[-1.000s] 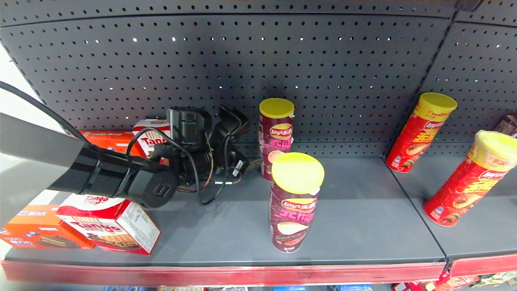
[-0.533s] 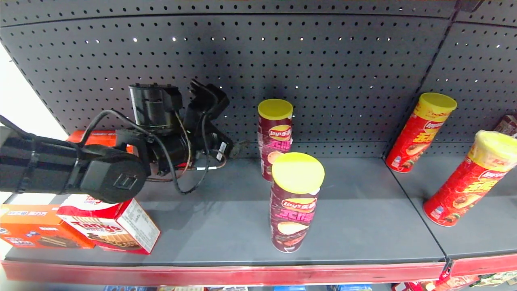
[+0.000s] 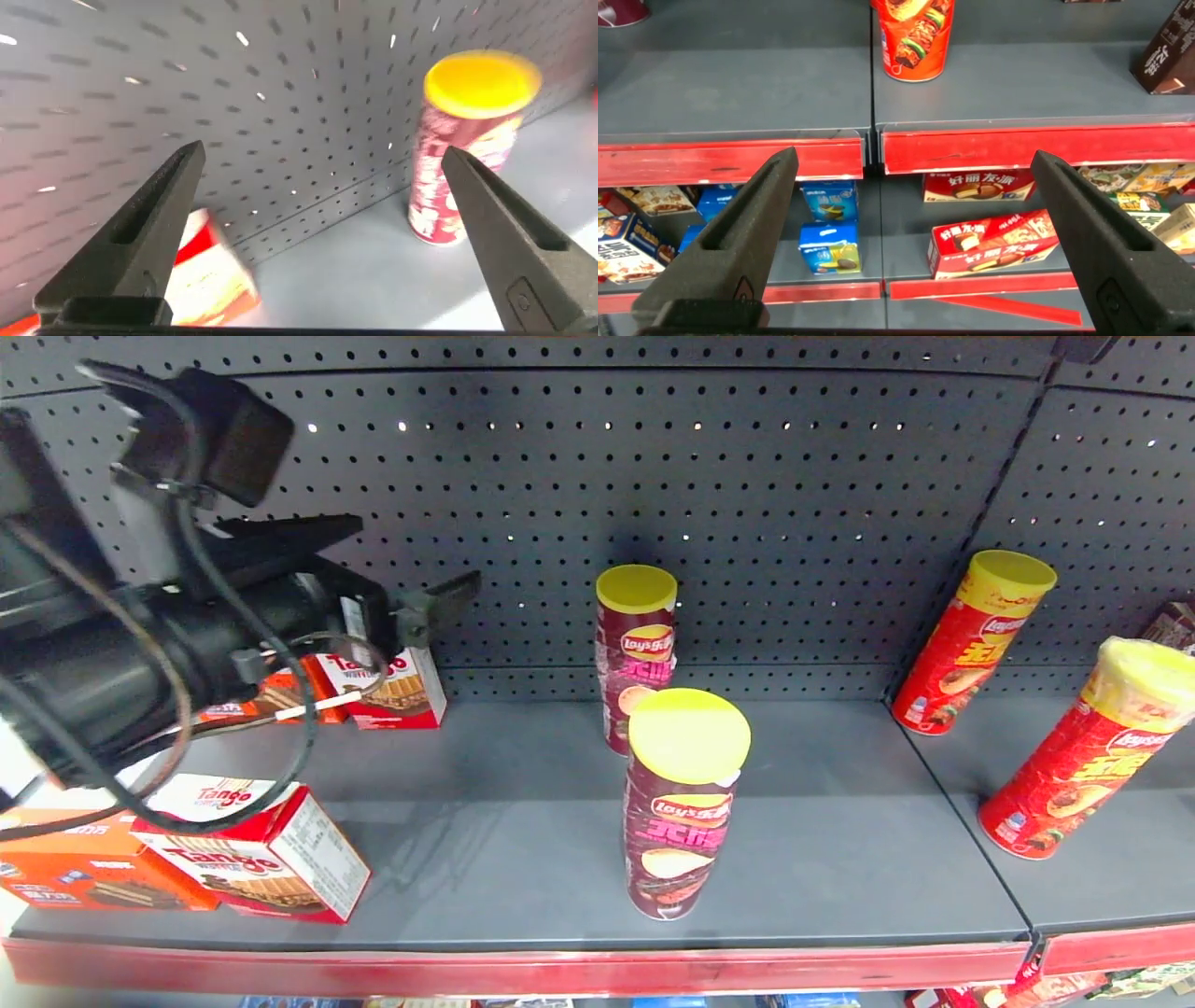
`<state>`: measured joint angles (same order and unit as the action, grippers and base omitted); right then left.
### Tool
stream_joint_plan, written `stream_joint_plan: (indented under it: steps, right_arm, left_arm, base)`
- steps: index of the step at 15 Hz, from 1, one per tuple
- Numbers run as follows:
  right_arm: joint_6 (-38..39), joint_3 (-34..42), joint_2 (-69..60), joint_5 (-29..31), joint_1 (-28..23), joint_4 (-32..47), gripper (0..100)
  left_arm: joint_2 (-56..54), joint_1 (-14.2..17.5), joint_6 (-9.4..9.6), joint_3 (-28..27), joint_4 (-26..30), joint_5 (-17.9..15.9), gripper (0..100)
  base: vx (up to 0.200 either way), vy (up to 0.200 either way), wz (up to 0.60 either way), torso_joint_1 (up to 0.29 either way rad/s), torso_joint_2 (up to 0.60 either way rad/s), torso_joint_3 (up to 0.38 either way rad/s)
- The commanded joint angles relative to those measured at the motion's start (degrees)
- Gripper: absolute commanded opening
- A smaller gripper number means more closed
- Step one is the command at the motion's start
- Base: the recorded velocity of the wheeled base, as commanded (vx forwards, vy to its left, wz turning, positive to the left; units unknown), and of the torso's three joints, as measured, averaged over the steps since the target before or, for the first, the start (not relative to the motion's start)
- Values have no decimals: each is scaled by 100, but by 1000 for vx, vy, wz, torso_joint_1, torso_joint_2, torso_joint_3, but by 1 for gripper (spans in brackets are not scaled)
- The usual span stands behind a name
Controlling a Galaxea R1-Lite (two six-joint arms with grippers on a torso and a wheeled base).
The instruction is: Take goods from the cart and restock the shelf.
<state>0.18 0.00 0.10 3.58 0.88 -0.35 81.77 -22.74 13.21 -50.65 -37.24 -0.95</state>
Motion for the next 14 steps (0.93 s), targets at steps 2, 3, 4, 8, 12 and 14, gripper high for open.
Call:
stream_joint_plan:
  steps: [2, 3, 4, 8, 12, 14]
  right_arm:
    - [-1, 0, 8, 2, 0, 0, 100]
    - [-1, 0, 8, 2, 0, 0, 100]
    - [-1, 0, 8, 2, 0, 0, 100]
    - [-1, 0, 8, 2, 0, 0, 100]
    - [-1, 0, 8, 2, 0, 0, 100]
    - [-1, 0, 8, 2, 0, 0, 100]
  left_arm:
    - [-3045, 155, -240, 1725, 288, 16, 100]
    - [-4082, 234, -399, 2174, 797, -2, 100]
    - [-4442, 270, -425, 2305, 991, -2, 100]
    - [-6288, 1562, -443, 3668, 1334, -248, 100]
    - [-7738, 2493, -557, 5065, 1465, -1171, 100]
    - [-8019, 2317, -539, 5065, 1966, -1188, 100]
  base:
    - [0, 0, 0, 0, 0, 0]
    - [0, 0, 0, 0, 0, 0]
    - [0, 0, 0, 0, 0, 0]
    - [0, 0, 0, 0, 0, 0]
    - [0, 0, 0, 0, 0, 0]
    - [0, 0, 0, 0, 0, 0]
